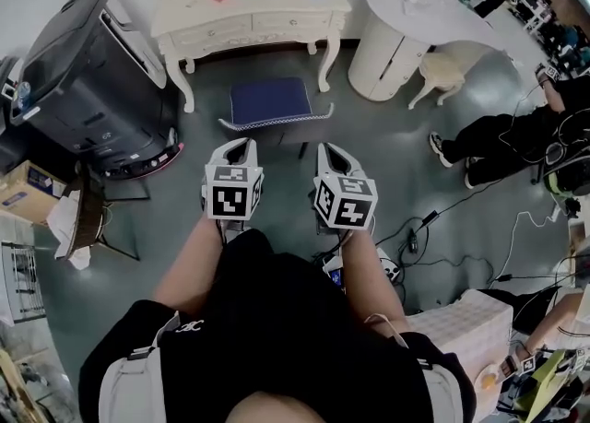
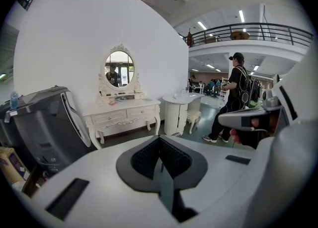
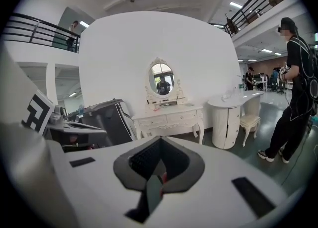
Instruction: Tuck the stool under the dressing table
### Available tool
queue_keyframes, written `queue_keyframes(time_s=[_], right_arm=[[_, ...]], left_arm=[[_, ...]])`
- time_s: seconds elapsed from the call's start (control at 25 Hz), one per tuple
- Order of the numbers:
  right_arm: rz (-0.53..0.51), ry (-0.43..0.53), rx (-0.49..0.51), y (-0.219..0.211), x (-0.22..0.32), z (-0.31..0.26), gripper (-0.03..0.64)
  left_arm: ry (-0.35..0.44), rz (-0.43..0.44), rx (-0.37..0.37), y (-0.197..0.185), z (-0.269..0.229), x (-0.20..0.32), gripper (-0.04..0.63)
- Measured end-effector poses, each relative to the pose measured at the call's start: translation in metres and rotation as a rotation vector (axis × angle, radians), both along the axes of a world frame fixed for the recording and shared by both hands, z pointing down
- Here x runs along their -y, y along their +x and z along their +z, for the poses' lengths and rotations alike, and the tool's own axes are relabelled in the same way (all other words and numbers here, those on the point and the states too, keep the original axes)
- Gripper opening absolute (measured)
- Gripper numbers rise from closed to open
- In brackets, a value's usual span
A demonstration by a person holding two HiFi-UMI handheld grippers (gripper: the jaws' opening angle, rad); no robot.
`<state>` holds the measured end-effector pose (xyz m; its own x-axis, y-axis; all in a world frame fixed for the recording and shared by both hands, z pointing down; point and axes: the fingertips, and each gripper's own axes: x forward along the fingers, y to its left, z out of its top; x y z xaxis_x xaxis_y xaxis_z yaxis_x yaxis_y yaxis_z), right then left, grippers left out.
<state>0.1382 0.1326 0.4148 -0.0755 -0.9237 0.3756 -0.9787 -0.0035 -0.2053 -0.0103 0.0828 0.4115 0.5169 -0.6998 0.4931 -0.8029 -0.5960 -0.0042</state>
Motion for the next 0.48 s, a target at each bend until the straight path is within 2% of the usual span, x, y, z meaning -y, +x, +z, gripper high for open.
queue_keyframes(time_s=[0.36, 0.48], right_arm=[[-0.006, -0.043, -0.010, 0.011, 0.025, 0.017, 0.002], [-0.002, -0.058, -0.015, 0.022, 0.044, 0.020, 0.002]], left_arm=[[-0.009, -0.024, 0.007, 0.005, 0.011, 0.033, 0.006], [-0.040, -0.042, 0.030, 0.007, 0.020, 0.054, 0.006]])
